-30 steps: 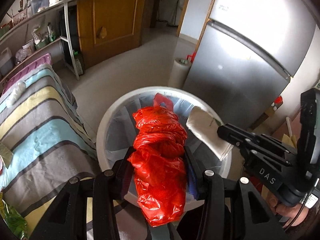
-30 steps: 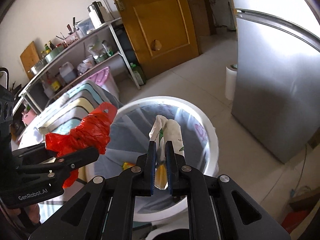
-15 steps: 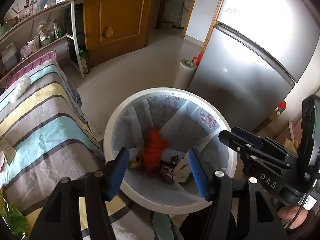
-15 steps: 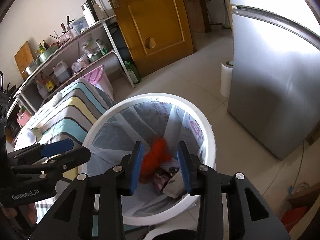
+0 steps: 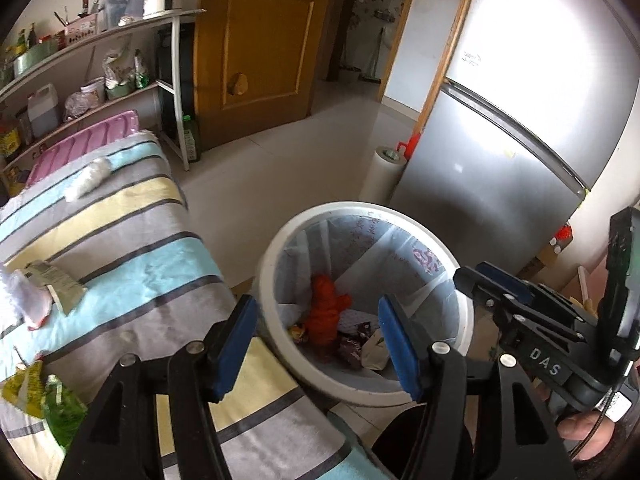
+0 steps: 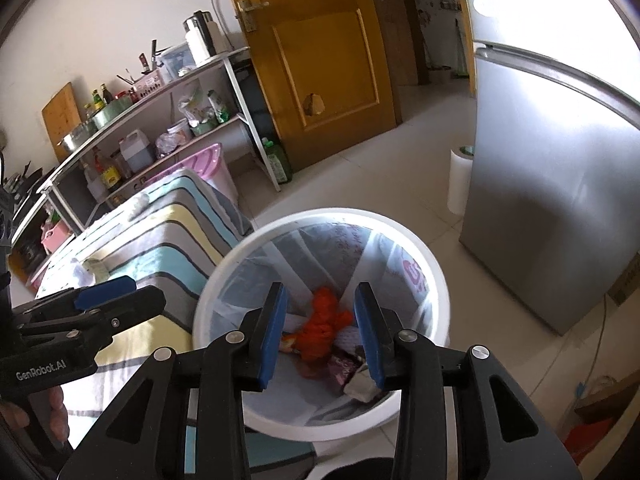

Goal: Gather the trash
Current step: 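Move both open tools back from the bin to the table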

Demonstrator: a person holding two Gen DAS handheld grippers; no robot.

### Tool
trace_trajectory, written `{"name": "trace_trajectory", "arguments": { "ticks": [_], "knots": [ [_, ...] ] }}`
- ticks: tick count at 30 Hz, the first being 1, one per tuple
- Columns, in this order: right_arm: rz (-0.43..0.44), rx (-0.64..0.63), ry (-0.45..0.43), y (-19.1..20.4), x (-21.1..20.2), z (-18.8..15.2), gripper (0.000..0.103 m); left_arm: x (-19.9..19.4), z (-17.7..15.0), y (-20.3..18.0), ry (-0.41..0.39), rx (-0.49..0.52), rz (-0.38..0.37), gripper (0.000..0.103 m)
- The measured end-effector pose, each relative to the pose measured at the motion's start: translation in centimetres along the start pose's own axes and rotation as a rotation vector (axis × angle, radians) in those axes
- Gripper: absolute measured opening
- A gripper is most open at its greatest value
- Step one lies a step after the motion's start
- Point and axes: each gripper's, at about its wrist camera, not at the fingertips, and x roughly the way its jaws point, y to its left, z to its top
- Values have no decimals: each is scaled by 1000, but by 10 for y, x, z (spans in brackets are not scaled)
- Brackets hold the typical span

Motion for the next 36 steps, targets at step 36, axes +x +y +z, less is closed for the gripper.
{"name": "trace_trajectory", "arguments": {
  "ticks": [36],
  "knots": [
    [225, -199, 25, 156, 7, -25, 51, -107, -67, 174, -142, -281, 216, 68]
  ]
}}
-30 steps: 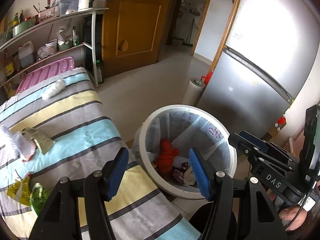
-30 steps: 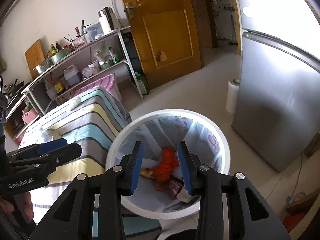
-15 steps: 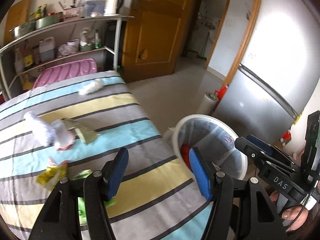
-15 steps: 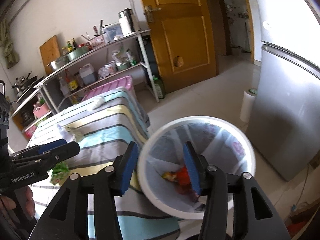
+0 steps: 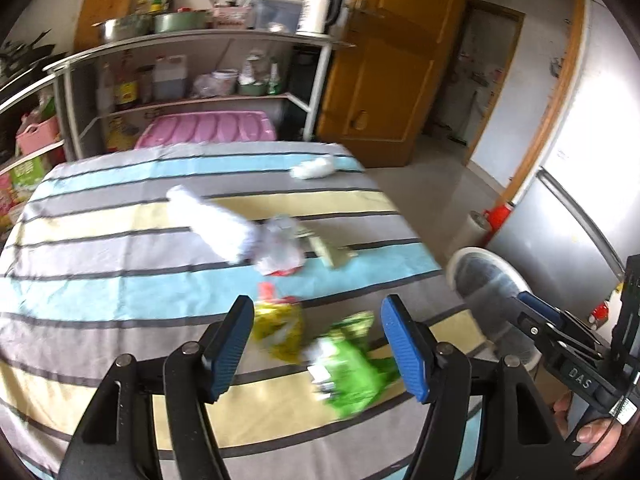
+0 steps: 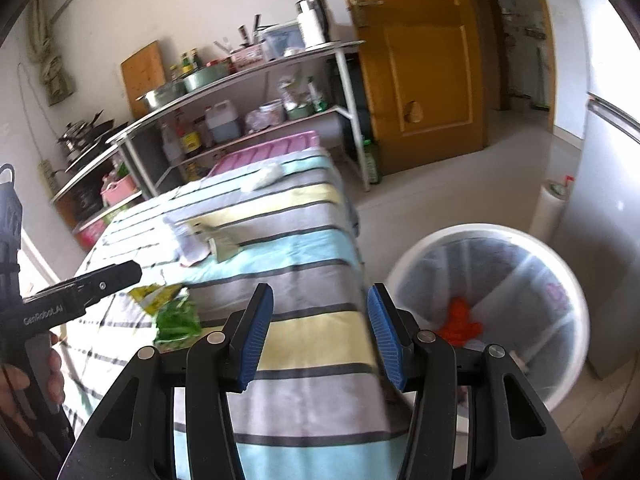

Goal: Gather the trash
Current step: 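Move both open tools back from the bin to the table, then grasp the yellow chip bag with the left tool while the right tool grasps the green chip bag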

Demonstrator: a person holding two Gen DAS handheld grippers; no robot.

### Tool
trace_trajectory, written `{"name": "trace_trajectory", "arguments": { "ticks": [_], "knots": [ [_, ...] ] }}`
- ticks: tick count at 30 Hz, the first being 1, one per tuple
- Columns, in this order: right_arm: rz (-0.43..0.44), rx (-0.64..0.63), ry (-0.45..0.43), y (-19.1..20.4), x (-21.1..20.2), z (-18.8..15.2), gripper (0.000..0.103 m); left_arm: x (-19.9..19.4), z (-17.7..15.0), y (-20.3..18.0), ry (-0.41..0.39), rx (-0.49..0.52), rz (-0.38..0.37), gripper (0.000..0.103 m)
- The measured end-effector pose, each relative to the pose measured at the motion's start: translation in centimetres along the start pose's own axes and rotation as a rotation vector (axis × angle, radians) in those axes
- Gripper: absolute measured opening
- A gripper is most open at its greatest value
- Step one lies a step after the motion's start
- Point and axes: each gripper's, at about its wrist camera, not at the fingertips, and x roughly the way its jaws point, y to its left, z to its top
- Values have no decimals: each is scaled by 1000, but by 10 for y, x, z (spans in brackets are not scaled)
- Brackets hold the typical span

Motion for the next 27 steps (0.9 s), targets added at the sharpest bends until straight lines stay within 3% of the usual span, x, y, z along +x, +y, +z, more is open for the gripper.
{"name": "trace_trajectory", "arguments": {
  "ticks": [8, 17, 22, 27],
  "knots": [
    [116, -33, 56, 37, 23, -11, 51, 0, -10, 46, 18, -57, 39, 70],
    [237, -122, 96, 81, 41, -15, 53, 7, -13, 71, 49, -101, -31, 74],
    [243, -186, 149, 97, 56, -18, 53, 12, -13, 74, 60, -113, -48, 74],
    [176, -222, 183, 102, 68, -19, 53, 22, -11, 70, 83, -107, -60, 74]
  ]
}}
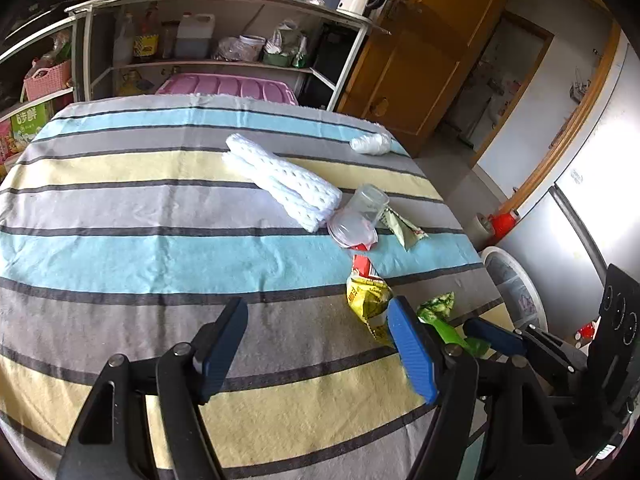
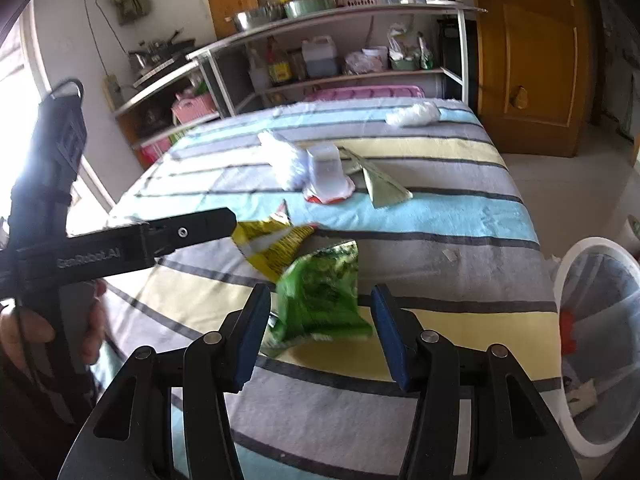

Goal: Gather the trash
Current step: 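Grasp the yellow chip bag with the left tool while the right tool grasps the green chip bag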

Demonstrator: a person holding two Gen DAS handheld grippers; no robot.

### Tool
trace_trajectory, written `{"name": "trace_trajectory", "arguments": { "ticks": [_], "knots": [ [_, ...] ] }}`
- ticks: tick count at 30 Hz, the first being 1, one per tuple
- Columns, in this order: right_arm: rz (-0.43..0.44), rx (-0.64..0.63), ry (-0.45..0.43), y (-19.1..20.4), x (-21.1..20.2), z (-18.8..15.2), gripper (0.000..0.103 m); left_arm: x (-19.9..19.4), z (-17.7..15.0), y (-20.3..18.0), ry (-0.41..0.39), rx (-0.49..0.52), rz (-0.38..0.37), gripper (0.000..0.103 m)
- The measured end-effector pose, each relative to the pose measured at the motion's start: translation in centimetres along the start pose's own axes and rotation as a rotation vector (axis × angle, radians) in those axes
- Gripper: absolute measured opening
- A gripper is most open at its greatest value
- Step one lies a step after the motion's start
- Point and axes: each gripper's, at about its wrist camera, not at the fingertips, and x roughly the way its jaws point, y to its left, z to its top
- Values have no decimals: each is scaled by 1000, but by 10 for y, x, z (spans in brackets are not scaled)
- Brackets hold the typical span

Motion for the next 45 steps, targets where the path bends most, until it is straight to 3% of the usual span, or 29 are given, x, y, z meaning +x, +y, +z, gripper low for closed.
{"name": "trace_trajectory", "arguments": {
  "ticks": [3, 4, 15, 21, 32, 45],
  "knots": [
    [-5, 11, 1, -7, -1, -1, 51, 3, 0, -1, 6, 1, -9, 74],
    [-7, 11, 3, -9, -2, -2, 43, 5, 1, -1, 10, -2, -11, 74],
    [-36, 36, -16, -20, -6, -3, 37, 22, 7, -16, 49, 33, -28, 75],
    [-40, 73, -27, -31, -11, -2, 34, 32, 7, -21, 53, 61, 9, 74],
    [-35, 98, -42, -36, -15, -2, 33, 34, 6, -29, 64, 98, 16, 33],
    [-40, 121, -78, -43, -28, -2, 33, 23, 6, -40, 38, 111, 20, 28]
  ]
}}
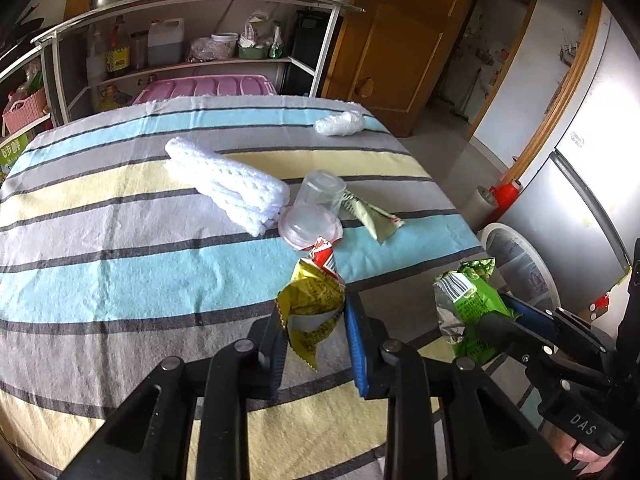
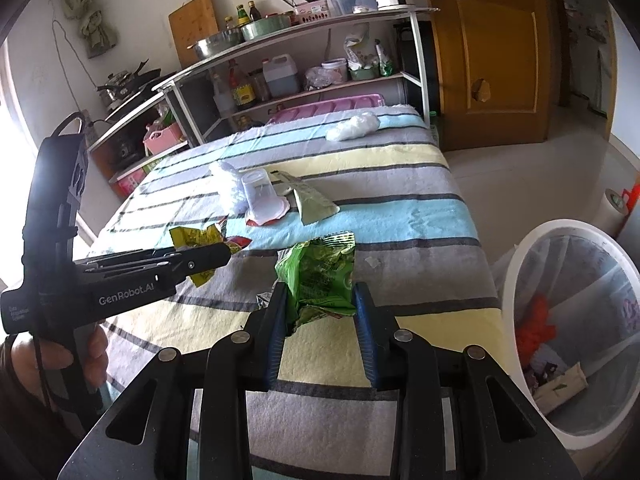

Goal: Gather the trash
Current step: 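Grasp the yellow chip bag with the left tool while the right tool grasps the green chip bag, then carry both chip bags over the bin and open both tools to drop them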

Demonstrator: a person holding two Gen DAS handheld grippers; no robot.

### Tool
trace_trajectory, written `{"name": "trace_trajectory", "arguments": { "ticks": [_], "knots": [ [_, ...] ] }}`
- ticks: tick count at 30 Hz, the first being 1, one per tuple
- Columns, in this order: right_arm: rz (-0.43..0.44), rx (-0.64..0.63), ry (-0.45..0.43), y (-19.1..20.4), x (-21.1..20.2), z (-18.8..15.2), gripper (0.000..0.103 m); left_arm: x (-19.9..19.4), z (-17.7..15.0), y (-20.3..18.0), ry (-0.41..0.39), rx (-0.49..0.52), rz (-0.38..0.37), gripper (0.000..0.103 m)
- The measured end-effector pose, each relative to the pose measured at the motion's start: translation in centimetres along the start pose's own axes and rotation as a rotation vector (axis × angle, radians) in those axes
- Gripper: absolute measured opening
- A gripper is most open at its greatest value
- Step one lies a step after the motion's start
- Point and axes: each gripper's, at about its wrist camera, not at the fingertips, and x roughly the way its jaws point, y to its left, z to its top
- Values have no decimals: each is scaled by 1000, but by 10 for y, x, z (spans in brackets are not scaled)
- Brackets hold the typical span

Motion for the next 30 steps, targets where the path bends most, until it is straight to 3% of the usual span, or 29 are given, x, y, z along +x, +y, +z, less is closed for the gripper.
{"name": "trace_trajectory", "arguments": {
  "ticks": [15, 30],
  "knots": [
    [-55, 60, -84, -31, -40, 7, 33, -16, 11, -46, -42, 82, -37, 28],
    [-163, 158, -138, -93, -84, 0, 33, 5, 19, -143, -20, 218, -153, 28]
  ]
}}
